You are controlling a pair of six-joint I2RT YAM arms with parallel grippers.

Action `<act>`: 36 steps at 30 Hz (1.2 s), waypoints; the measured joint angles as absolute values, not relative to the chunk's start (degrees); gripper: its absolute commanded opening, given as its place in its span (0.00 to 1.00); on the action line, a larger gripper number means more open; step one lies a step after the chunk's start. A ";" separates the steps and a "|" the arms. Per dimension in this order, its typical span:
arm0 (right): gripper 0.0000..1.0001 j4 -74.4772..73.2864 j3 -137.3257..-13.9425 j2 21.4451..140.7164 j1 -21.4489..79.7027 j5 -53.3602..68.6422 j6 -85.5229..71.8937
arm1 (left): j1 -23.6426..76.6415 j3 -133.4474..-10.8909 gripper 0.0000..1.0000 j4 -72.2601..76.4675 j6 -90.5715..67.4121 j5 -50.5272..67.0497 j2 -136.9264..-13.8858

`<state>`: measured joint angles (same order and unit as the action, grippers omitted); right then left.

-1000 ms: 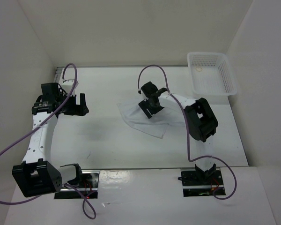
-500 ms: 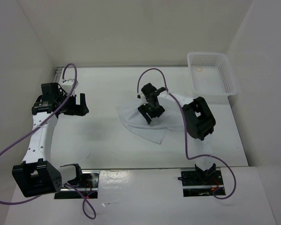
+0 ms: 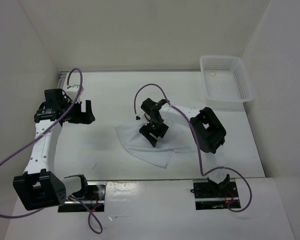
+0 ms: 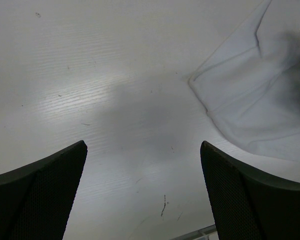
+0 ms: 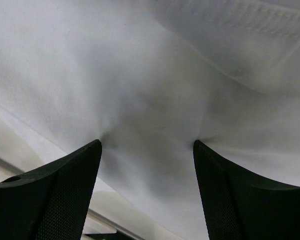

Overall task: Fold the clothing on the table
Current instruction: Flatten the skirt out

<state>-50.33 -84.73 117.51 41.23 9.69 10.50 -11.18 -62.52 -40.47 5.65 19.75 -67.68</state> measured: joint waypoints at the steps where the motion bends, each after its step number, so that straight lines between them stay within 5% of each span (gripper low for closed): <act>1: 0.78 -50.74 -84.73 117.51 41.52 10.46 10.59 | -11.18 -62.46 1.00 -40.45 5.65 19.75 -67.68; 16: 0.77 -60.82 -93.36 124.60 44.58 25.15 10.04 | -11.18 -62.46 1.00 -40.34 5.65 19.25 -67.70; 36: 0.78 -53.82 -90.11 120.36 37.95 24.10 1.72 | -11.18 -62.33 0.96 -40.23 5.82 20.10 -69.63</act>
